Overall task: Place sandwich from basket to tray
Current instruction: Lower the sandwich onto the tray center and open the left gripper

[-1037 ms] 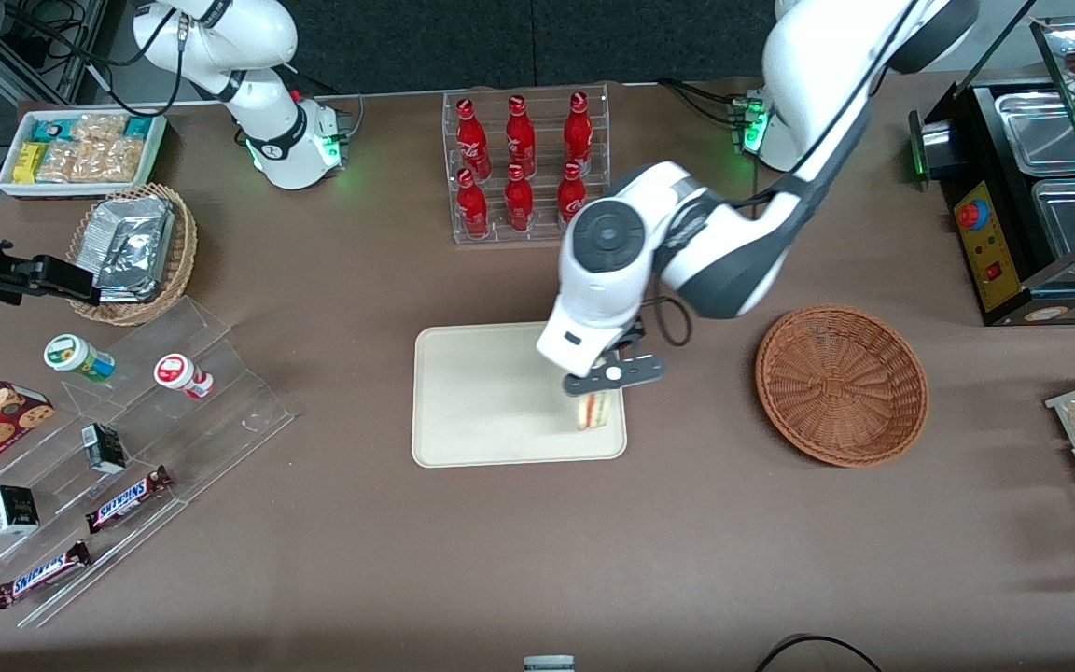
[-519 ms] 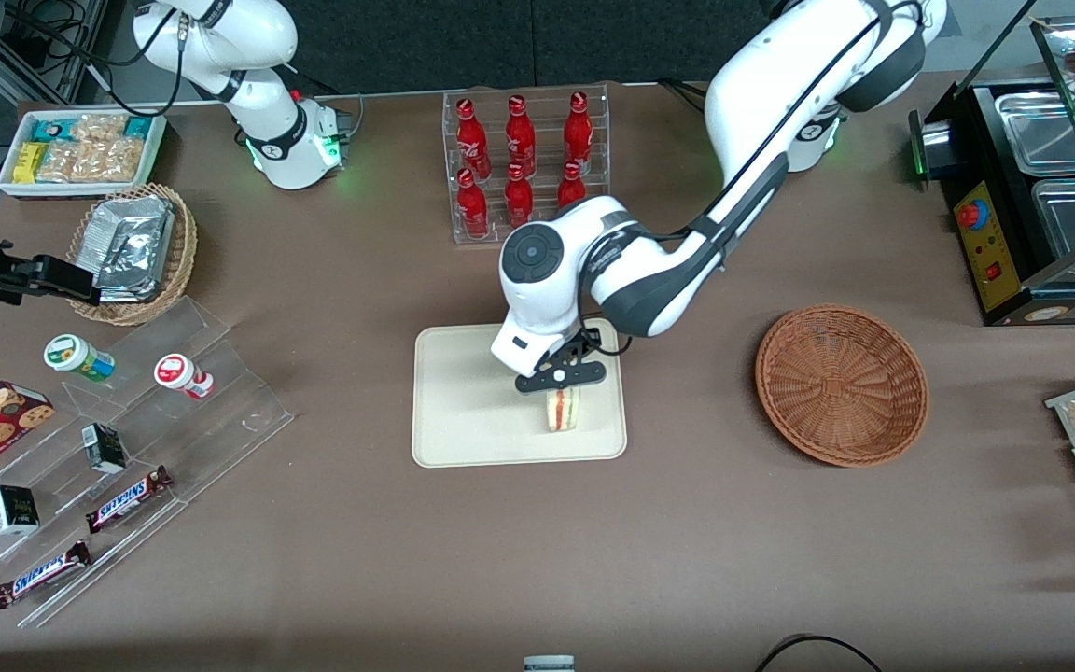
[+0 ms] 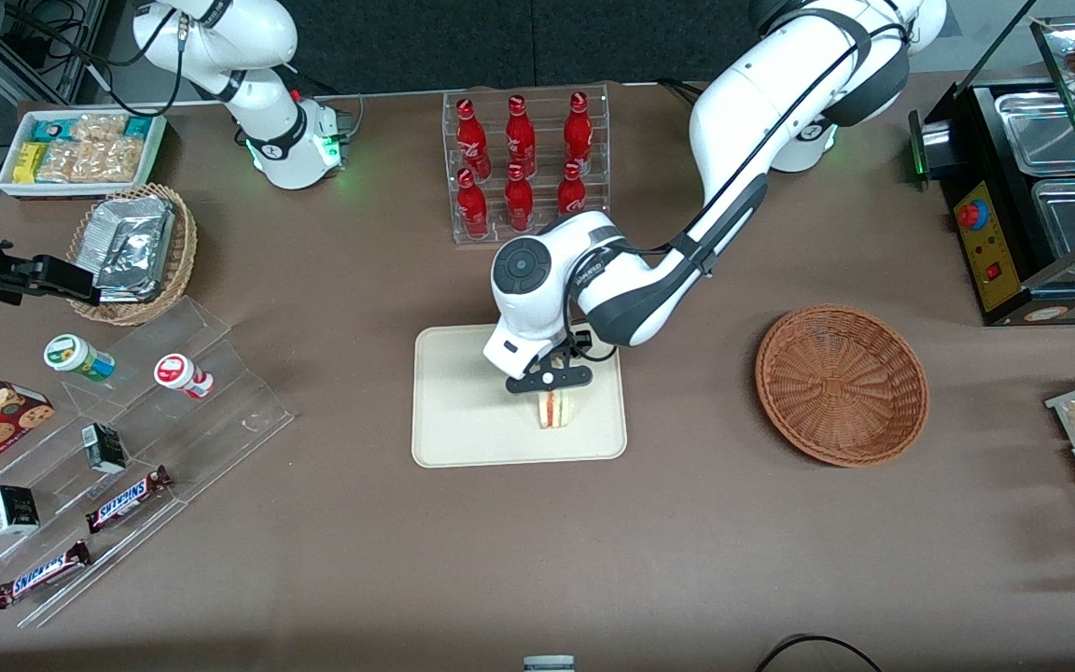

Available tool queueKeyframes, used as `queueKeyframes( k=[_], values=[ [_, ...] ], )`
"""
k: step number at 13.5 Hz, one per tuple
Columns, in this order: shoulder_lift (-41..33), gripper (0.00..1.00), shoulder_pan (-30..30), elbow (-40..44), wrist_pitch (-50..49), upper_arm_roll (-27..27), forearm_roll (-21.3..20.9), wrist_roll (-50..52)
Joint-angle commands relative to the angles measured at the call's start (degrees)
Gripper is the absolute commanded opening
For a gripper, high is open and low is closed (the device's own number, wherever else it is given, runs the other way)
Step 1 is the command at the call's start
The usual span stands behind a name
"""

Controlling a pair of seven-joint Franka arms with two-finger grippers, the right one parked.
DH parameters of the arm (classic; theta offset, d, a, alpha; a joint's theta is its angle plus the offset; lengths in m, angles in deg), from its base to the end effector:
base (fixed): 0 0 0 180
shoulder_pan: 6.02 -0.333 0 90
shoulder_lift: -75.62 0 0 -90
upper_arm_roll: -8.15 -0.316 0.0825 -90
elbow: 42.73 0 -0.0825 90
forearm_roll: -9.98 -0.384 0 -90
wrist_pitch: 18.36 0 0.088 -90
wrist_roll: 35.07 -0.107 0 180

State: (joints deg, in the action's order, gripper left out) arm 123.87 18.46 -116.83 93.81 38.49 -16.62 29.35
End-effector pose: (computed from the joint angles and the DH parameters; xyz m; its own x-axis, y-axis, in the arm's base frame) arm 0.5201 -0.5211 0.2775 0.9935 0.1134 -0.0022 0.1129 -0.9910 -0.0713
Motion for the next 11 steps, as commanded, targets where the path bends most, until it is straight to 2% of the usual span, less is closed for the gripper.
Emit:
queueKeyframes(
  k=[1,4,7,11],
  values=[
    [-0.69,0.99,0.22,3.24,-1.60,-0.02,-0.91,1.23],
    [-4.37,0.99,-1.70,7.19,-9.92,0.06,0.32,1.50],
    [-11.56,0.99,-6.44,7.74,-16.00,0.07,6.19,1.32],
    [-20.27,0.99,-14.26,7.47,-24.26,0.15,11.04,0.00]
  ],
)
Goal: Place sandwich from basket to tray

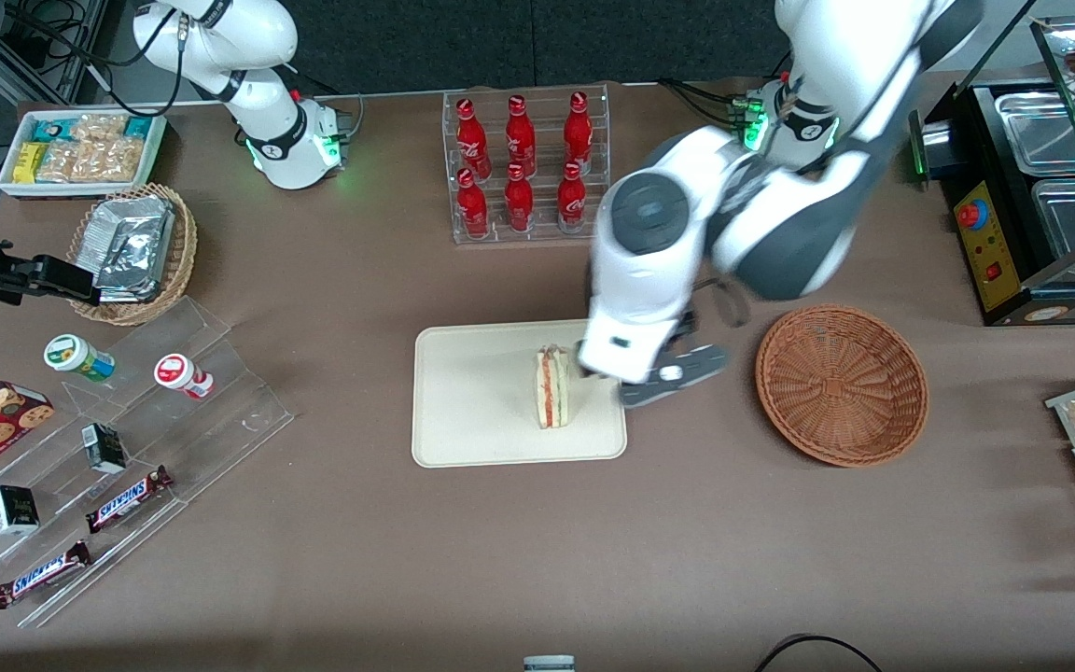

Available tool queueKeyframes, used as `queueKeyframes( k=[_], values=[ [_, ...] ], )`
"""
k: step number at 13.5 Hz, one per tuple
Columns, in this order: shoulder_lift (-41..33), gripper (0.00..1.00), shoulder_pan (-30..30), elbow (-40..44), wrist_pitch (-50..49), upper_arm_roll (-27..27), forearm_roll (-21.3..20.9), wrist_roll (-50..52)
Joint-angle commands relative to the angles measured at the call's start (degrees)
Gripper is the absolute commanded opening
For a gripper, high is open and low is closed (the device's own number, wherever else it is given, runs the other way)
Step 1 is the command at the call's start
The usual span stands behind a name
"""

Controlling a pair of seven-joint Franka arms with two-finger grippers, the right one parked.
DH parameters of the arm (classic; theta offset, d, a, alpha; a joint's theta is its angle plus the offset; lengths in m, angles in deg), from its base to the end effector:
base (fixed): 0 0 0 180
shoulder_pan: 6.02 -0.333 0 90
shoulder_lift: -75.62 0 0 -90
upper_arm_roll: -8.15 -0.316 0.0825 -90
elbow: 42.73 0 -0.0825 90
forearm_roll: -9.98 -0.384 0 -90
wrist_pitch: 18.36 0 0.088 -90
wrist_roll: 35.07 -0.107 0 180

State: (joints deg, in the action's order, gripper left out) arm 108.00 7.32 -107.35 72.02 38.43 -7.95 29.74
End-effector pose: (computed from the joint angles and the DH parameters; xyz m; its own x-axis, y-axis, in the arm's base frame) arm 0.5886 -0.3787 0.5084 0.9118 0.4103 0.0143 0.4104 -0.9099 -0.0612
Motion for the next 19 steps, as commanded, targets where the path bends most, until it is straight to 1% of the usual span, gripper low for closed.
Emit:
queueKeyframes(
  k=[1,2,6,8,10,12,13,15,17,19],
  values=[
    [-5.99,0.99,-4.80,-2.09,-4.15,0.21,2.46,-0.56],
    [-7.14,0.99,-6.12,-2.09,-6.25,0.21,2.55,-2.30],
    [-11.45,0.99,-14.64,-2.18,-13.38,0.21,6.67,-16.44],
    [-13.73,0.99,-18.69,-3.05,-15.93,0.13,7.21,-23.29],
    [-17.24,0.99,-22.38,-5.94,-16.47,-0.05,8.52,-30.59],
    [-19.27,0.99,-26.34,-6.92,-17.17,-0.23,9.40,-37.79],
    [-19.37,0.99,-26.35,-6.92,-18.04,-2.92,9.67,-41.13],
    [-21.29,0.99,-24.43,-7.10,-18.05,-10.82,13.69,-48.16],
    [-24.97,0.99,-19.35,-10.68,-17.79,-20.48,14.85,-55.11],
    [-30.15,0.99,-14.34,-16.13,-16.22,-30.32,17.48,-61.18]
  ],
)
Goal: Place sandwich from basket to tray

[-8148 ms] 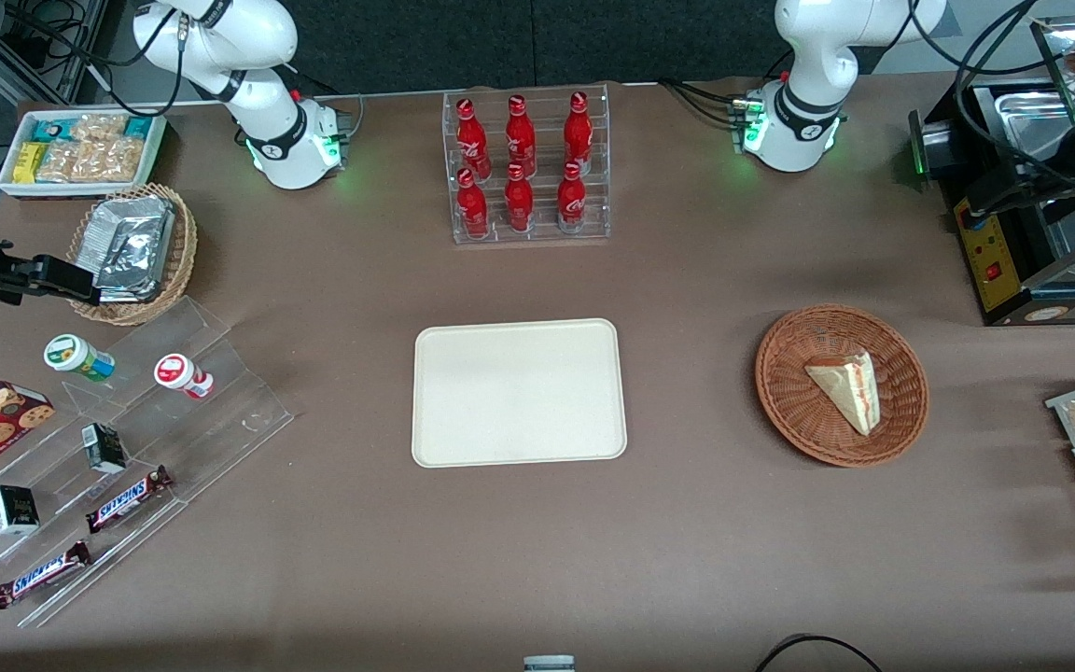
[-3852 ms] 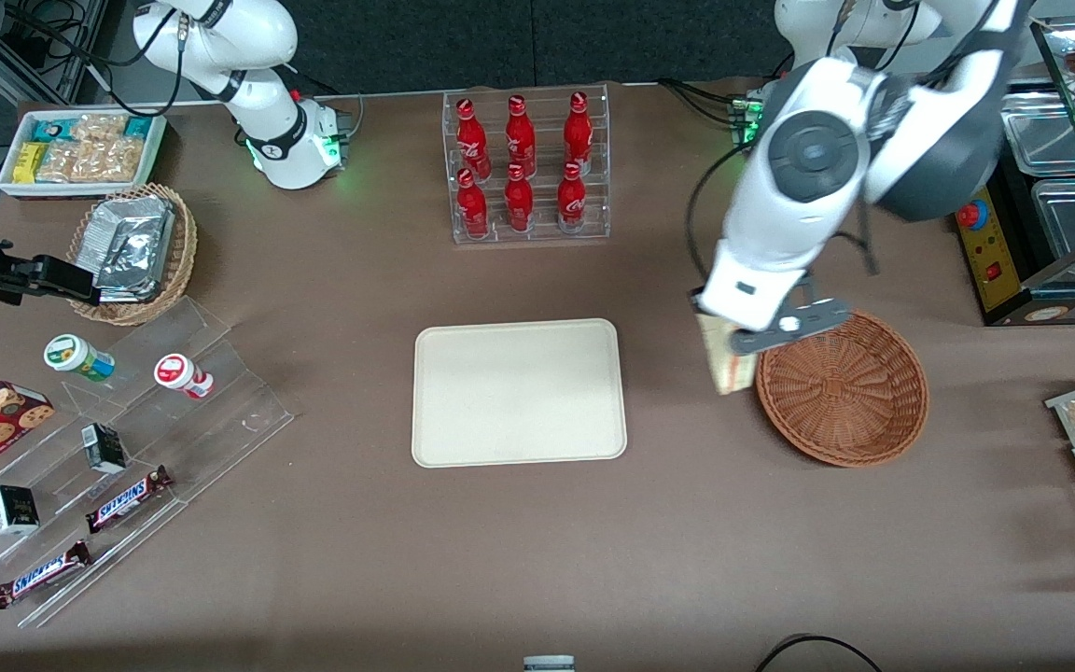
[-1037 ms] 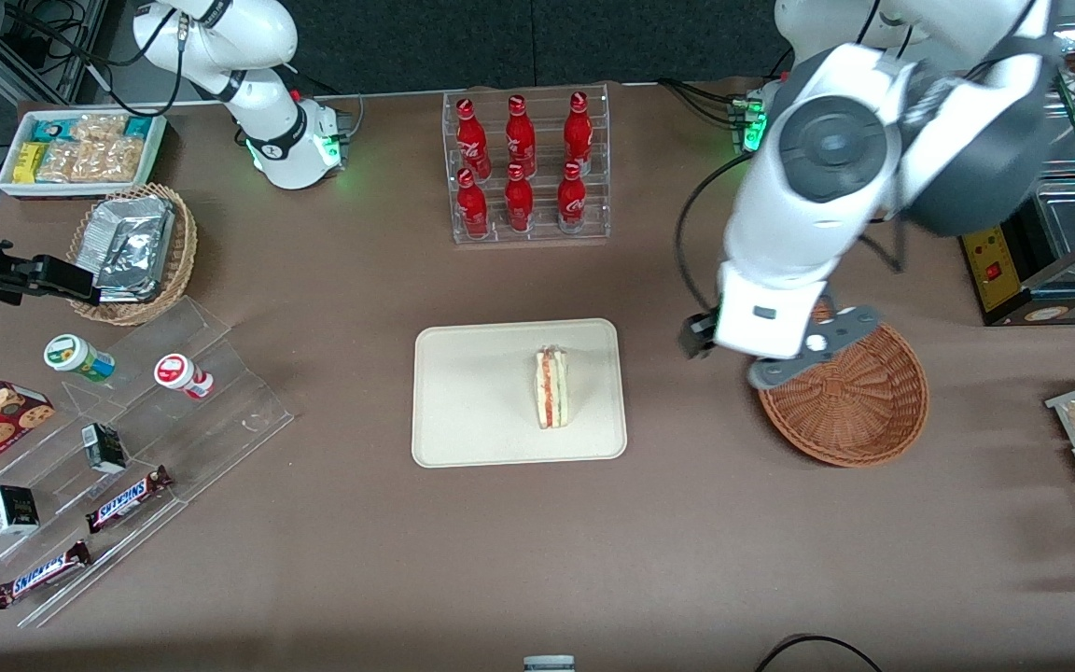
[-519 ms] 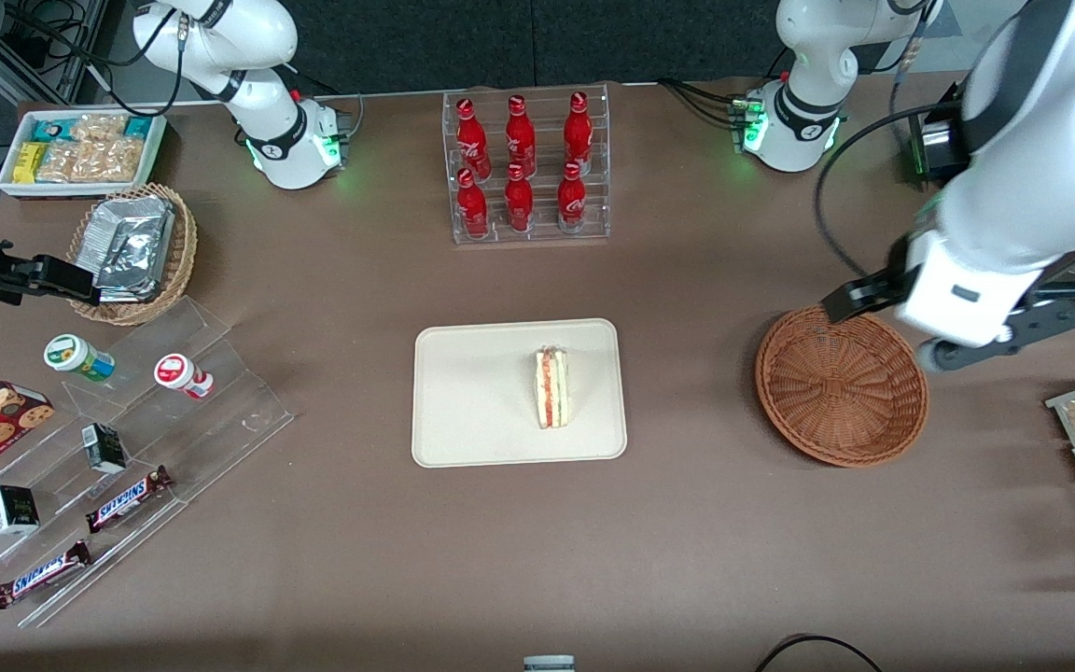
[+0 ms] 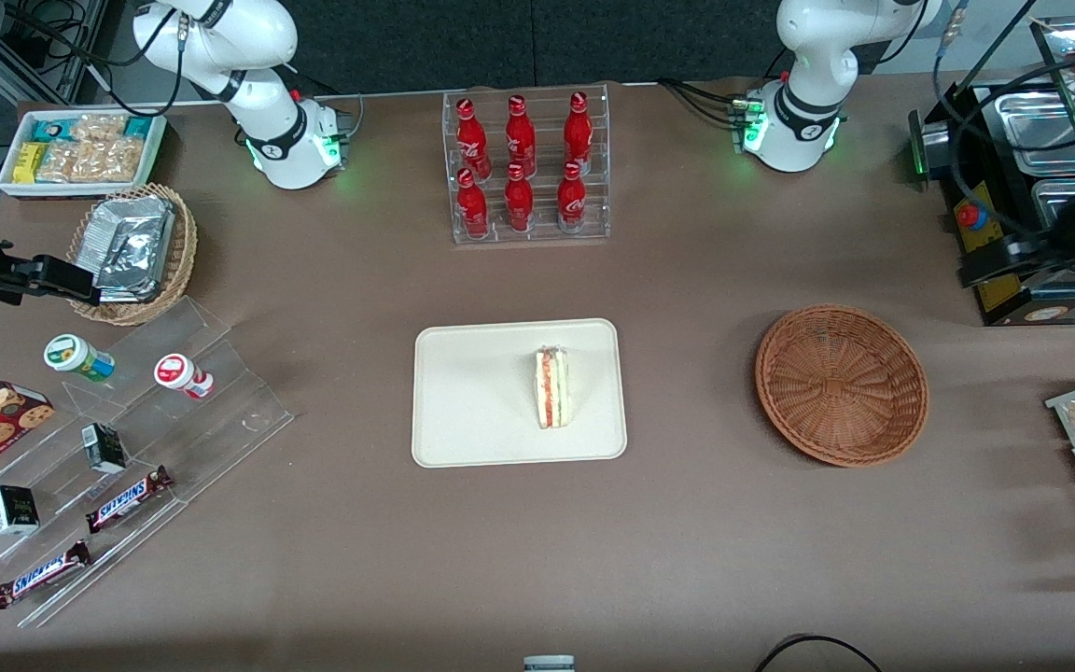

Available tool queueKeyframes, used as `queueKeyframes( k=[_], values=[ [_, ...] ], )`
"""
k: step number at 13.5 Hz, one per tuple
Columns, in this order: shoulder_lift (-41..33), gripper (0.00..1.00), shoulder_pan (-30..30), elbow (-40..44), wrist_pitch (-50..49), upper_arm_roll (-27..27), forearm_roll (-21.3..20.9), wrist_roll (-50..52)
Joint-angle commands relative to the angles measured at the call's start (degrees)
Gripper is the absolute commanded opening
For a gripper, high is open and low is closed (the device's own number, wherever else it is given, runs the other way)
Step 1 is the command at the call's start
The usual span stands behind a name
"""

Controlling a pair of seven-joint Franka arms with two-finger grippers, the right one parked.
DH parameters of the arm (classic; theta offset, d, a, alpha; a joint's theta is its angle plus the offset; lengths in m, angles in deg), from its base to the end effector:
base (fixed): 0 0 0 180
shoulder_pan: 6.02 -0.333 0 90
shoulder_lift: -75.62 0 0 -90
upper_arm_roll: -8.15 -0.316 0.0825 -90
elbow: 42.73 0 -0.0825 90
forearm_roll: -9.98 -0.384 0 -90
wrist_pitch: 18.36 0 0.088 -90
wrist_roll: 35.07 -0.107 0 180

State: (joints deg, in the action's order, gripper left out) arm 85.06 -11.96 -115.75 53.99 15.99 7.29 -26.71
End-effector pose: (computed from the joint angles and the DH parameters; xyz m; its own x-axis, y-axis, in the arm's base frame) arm 0.5706 -0.0049 0.6434 0.9777 0.1250 -0.1686 0.1183 -0.9918 -0.0492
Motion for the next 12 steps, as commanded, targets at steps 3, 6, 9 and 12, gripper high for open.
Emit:
queueKeyframes(
  k=[3,6,9,12],
  values=[
    [-14.42,0.99,9.36,-15.81,3.93,-17.15,3.40,-14.23],
    [-20.58,0.99,9.28,-22.94,7.45,-17.16,2.87,-15.48],
    [-19.20,0.99,9.19,-21.91,7.63,-16.37,2.34,-15.39],
    [-16.56,0.99,8.40,-19.09,7.37,-14.18,2.43,-14.87]
  ],
)
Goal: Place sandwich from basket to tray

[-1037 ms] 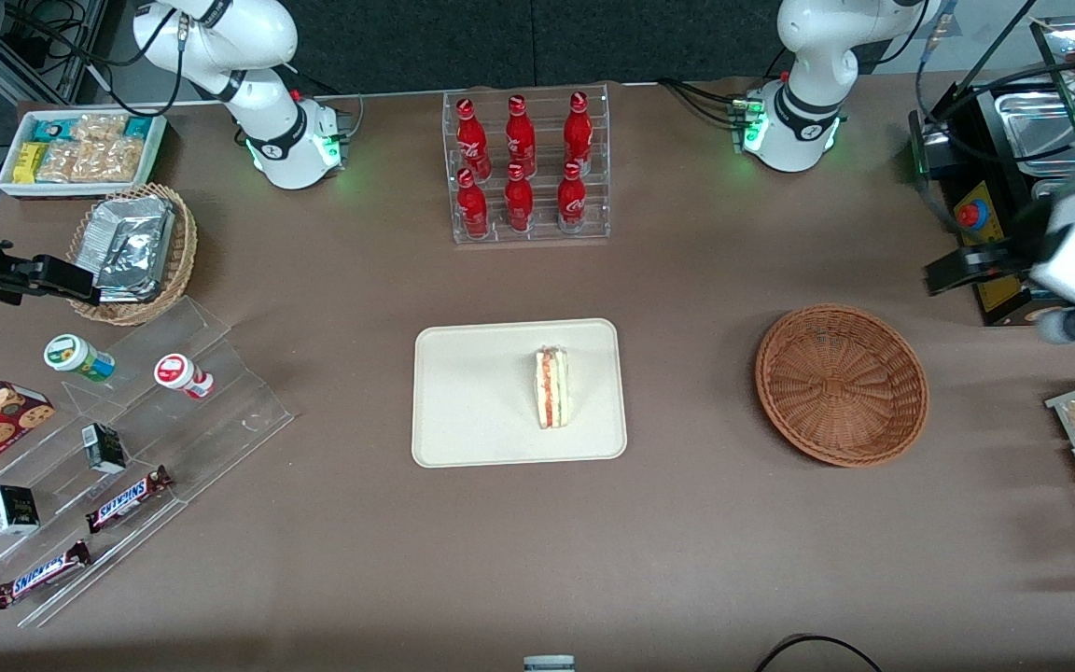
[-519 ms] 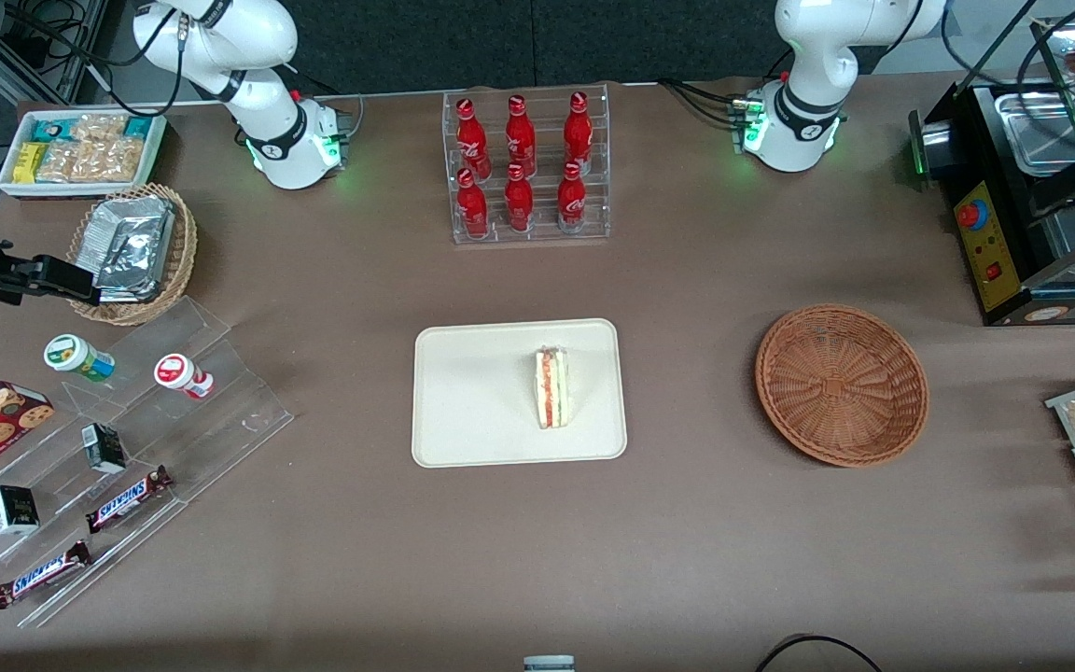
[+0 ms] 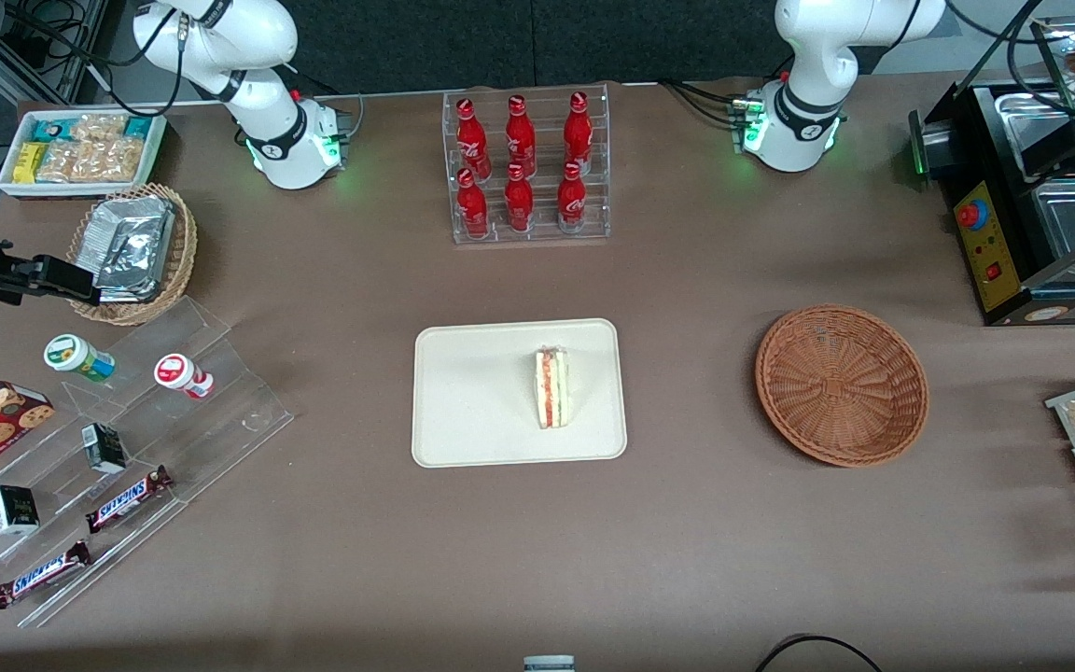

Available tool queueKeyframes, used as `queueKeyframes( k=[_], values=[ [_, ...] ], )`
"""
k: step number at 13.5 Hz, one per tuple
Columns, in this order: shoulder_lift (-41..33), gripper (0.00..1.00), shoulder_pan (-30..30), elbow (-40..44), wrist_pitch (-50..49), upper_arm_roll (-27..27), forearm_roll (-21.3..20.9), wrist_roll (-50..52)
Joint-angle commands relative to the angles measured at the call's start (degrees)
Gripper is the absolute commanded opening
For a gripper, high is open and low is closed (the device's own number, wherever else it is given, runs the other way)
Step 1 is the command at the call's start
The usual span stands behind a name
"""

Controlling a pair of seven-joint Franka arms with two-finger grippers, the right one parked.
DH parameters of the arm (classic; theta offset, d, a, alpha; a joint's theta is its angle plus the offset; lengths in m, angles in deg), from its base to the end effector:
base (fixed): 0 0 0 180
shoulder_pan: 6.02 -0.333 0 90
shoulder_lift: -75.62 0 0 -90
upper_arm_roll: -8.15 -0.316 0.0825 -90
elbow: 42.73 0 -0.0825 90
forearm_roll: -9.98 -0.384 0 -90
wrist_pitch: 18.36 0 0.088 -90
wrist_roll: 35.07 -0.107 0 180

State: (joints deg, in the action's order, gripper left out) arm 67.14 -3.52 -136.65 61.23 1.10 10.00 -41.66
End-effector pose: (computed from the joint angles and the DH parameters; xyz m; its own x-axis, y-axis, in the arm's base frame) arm 0.4863 0.0438 0.6545 0.9942 -0.0392 -0.1002 -0.0364 -0.9989 0.0301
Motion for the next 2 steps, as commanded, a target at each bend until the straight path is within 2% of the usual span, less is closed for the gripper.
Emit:
queueKeyframes(
  k=[1,2],
  values=[
    [1.36,0.99,-0.47,1.80,0.21,0.98,-0.11,0.00],
    [1.45,0.99,-0.56,1.89,0.39,2.21,-0.37,0.09]
  ],
)
